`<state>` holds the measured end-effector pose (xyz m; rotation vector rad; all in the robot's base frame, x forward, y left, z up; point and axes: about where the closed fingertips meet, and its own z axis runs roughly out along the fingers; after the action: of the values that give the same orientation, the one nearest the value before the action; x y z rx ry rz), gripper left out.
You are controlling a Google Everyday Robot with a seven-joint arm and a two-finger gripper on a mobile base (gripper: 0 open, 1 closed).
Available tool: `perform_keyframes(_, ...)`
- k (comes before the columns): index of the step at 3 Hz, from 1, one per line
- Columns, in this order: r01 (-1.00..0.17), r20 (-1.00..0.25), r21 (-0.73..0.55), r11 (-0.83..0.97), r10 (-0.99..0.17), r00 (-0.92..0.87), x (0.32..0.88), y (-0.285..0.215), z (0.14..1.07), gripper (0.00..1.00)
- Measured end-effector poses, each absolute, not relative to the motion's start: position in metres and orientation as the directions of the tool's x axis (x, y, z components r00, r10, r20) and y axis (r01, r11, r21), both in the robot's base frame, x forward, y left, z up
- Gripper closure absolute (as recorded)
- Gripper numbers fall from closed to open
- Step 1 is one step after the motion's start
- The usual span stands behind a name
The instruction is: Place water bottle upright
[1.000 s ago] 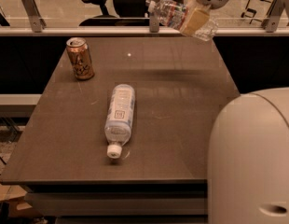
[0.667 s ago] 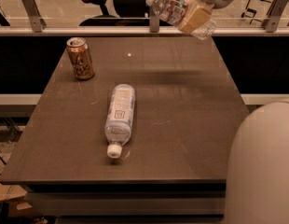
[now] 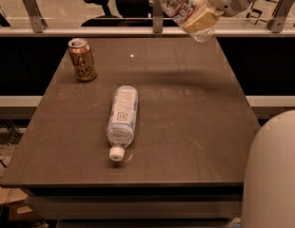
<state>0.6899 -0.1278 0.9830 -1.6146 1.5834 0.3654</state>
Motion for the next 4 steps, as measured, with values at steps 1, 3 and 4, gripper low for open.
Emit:
perform_keyframes(1, -0.937, -0.758, -0.305, 0.169, -0.639, 0.132, 0.706, -0.130, 0.975, 1.00)
perform_keyframes(3, -0.956, -0.820, -0.252, 0.154, -0.559, 0.126, 0.693, -0.124, 0.973, 1.00)
perform_keyframes(4, -0.967, -0.889, -0.194, 0.163, -0.447, 0.103, 0.682, -0.120, 0.970, 1.00)
